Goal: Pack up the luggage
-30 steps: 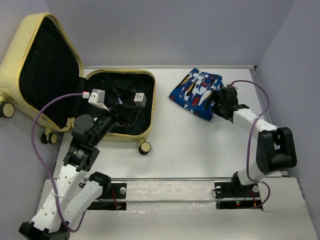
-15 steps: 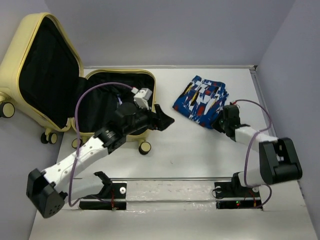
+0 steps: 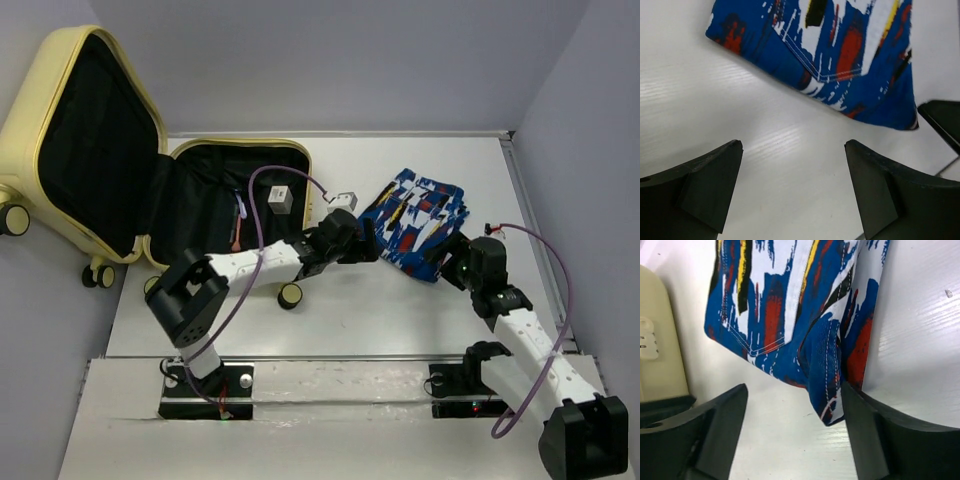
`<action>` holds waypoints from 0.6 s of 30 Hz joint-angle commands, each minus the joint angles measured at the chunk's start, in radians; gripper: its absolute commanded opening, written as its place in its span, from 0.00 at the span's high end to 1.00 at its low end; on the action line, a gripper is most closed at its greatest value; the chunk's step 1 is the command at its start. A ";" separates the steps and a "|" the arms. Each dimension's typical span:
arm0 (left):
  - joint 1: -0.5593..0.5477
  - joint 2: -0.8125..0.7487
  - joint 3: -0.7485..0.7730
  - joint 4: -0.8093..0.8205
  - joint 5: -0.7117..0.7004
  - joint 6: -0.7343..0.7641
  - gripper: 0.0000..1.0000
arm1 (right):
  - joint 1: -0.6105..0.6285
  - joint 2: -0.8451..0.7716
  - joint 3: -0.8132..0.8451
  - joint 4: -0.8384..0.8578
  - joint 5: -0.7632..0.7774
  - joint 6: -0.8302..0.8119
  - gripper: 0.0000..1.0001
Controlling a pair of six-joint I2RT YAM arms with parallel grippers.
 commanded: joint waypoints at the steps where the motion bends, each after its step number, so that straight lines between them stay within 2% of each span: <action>1: 0.039 0.163 0.145 0.042 -0.099 -0.091 0.04 | -0.006 0.028 0.073 -0.060 0.054 -0.032 0.12; 4: 0.061 0.244 0.191 0.063 -0.131 -0.129 0.04 | -0.015 0.092 0.133 -0.057 0.141 -0.064 0.05; 9: 0.093 0.378 0.299 0.040 -0.160 -0.145 0.04 | -0.046 0.251 0.262 -0.016 0.242 -0.119 0.00; 13: 0.119 0.438 0.318 0.057 -0.150 -0.171 0.05 | -0.187 0.423 0.317 0.042 0.168 -0.136 0.00; 15: 0.131 0.468 0.330 0.065 -0.109 -0.177 0.07 | -0.274 0.498 0.337 0.090 0.052 -0.132 0.00; 18: 0.133 0.491 0.329 0.094 -0.081 -0.178 0.11 | -0.299 0.647 0.365 0.147 -0.035 -0.141 0.00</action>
